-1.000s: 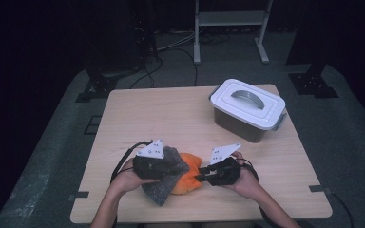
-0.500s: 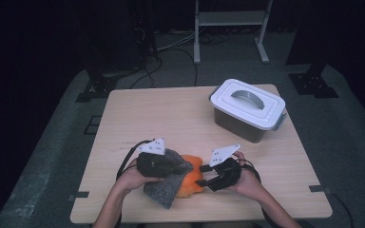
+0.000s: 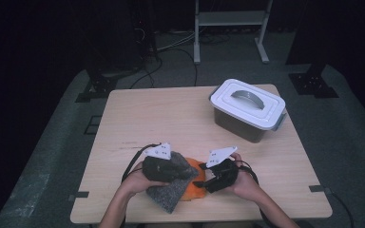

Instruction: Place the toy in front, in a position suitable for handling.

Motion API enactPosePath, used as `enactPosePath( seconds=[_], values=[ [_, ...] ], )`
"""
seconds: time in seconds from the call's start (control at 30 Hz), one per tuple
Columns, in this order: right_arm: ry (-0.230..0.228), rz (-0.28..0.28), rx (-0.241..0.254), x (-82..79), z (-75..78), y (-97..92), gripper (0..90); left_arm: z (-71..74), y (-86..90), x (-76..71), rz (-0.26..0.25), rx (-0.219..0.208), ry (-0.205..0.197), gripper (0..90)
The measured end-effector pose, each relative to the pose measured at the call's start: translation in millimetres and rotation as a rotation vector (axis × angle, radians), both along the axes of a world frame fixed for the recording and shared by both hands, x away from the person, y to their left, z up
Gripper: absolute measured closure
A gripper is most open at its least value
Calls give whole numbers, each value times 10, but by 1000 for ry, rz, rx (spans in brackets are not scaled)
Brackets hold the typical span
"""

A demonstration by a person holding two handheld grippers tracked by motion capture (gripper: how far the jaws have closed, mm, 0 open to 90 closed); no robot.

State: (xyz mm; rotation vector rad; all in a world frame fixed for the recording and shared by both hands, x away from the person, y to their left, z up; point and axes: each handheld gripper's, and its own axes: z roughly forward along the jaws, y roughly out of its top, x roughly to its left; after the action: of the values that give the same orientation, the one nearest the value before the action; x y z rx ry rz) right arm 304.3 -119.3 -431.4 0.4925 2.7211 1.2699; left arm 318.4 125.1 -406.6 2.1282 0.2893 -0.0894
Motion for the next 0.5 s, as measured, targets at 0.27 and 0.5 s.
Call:
enactPosePath(
  seconds=[0.27, 0.5],
  values=[
    [-9, 9, -11, 7, 28, -68, 554, 45, 136, 6, 40, -7, -20, 775],
    [-2, 12, -23, 27, 33, -112, 575, 53, 284, 34, 87, -21, -19, 775]
  ],
)
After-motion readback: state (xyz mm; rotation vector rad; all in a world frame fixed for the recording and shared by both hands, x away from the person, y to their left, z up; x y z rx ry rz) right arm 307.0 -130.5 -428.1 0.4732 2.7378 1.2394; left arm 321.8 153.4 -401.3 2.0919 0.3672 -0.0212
